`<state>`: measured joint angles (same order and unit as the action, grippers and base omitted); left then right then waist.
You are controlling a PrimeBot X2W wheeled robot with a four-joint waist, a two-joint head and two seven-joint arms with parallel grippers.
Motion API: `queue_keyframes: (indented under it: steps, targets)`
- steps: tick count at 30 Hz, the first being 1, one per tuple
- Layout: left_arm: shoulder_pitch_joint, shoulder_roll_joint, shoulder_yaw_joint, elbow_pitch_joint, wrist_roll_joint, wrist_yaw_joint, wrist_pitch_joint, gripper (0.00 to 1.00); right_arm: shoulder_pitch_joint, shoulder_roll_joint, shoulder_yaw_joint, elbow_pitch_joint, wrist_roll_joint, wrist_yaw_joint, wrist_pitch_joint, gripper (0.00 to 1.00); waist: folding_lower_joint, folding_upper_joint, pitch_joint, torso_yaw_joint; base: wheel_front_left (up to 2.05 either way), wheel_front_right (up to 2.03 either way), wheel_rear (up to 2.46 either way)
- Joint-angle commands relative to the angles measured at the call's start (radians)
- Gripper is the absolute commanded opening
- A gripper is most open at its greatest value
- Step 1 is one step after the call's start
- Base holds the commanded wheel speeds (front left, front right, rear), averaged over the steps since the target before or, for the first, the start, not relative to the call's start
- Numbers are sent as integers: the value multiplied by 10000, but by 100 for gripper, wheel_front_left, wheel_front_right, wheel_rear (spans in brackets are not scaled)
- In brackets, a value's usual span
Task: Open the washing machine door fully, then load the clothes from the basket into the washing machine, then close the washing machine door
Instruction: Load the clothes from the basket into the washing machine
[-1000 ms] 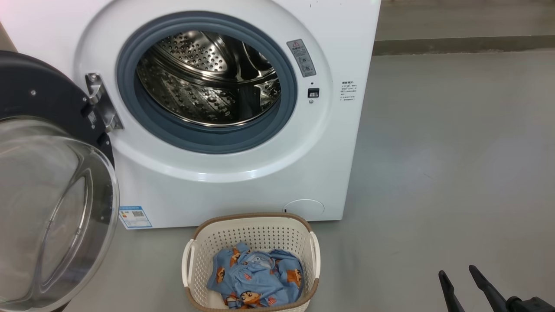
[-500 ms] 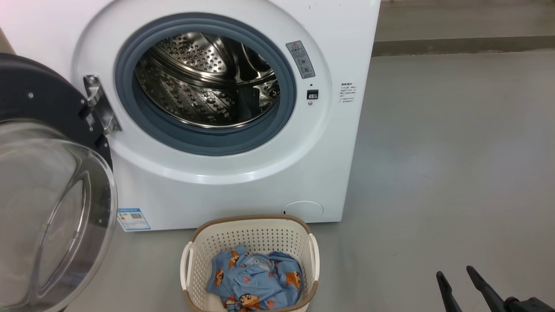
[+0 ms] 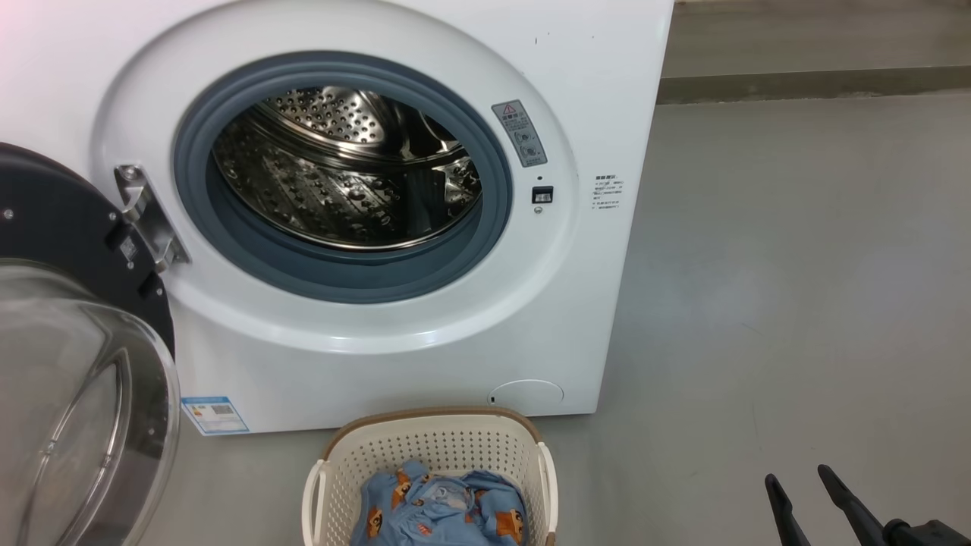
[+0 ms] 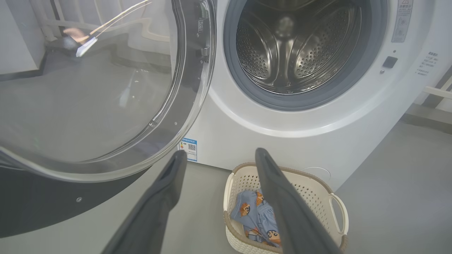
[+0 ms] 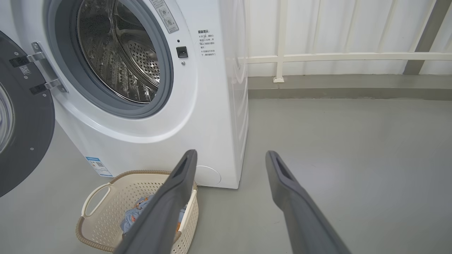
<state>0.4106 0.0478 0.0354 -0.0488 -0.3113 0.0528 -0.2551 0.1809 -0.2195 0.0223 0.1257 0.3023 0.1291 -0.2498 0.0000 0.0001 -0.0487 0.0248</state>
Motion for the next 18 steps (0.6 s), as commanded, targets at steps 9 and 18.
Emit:
queue_keyframes:
  steps: [9, 18]
  targets:
    - [-417, 24, 132, -330, 143, 130, -66, 100, -327, -191, 210, -234, 50, 16, -120, 100, 0, -1, 123, -5, 1, -1, 0]
    - [-658, 24, -400, -360, 333, 319, -66, 100, -420, -119, 363, -223, 156, 16, -120, 100, 0, -1, 491, -231, 0, 0, 0]
